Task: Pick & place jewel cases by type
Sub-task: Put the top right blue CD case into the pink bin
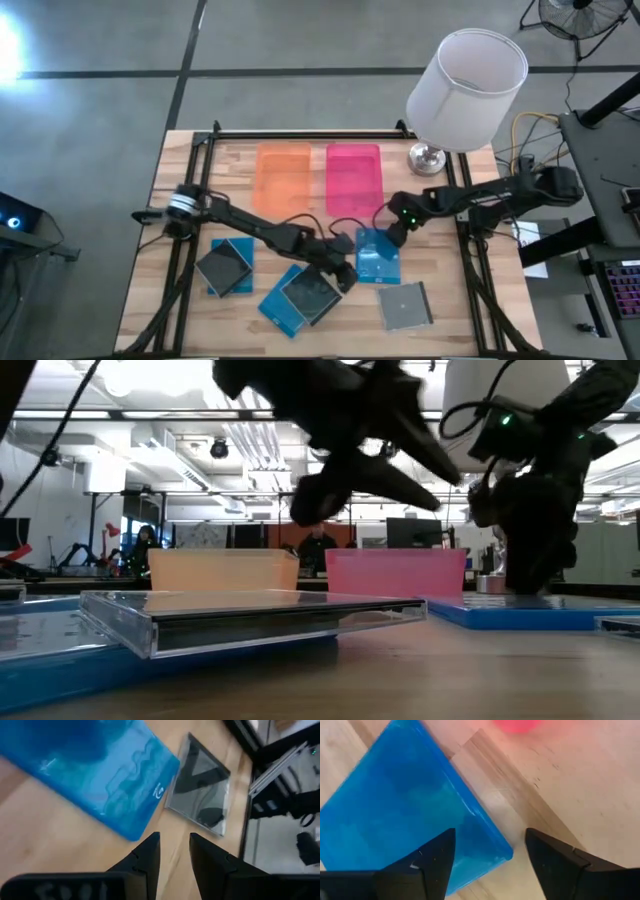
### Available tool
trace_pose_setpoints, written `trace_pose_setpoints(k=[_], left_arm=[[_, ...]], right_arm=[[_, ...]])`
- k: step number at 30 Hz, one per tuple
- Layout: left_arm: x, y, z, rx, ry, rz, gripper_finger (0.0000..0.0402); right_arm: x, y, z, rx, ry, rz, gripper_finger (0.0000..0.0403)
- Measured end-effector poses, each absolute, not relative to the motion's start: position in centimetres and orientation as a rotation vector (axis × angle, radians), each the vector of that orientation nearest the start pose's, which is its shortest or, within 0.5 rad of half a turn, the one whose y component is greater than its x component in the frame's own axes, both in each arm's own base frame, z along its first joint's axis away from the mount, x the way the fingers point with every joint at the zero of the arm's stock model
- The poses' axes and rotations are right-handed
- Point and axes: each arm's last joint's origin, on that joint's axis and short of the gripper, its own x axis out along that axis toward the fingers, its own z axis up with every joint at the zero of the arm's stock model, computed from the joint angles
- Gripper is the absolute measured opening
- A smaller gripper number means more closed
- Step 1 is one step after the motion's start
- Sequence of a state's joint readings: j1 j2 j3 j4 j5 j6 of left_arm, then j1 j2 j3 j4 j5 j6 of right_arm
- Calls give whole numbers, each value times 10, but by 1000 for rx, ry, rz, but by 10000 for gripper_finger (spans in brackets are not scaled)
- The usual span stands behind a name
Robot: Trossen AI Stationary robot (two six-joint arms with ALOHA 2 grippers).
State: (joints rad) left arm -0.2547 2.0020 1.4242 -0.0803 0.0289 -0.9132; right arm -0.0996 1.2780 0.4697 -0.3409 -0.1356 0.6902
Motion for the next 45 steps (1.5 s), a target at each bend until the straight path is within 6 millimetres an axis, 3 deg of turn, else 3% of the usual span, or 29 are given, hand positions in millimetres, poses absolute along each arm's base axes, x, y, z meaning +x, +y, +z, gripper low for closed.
trace_pose_setpoints(k=[6,15,20,29,33,39,45], left_arm=[[464,-133,184,-705,887,2,86],[474,-158,157,-555,1009,58,86],[473,-151,151,-518,1011,177,86],[475,-116,156,-452,1006,304,86],[476,-113,155,-451,1003,311,87],[476,-112,155,-450,1006,308,87],[465,-117,169,-371,986,398,87]], right_arm=[[199,-20,124,732,1164,-298,235],[201,-18,124,751,1166,-206,235],[201,-14,123,816,1196,-108,235],[196,-2,123,1021,1287,89,233],[200,1,124,1027,1266,65,225],[204,-2,135,1090,1158,-96,187],[199,2,159,1185,1028,-160,98]])
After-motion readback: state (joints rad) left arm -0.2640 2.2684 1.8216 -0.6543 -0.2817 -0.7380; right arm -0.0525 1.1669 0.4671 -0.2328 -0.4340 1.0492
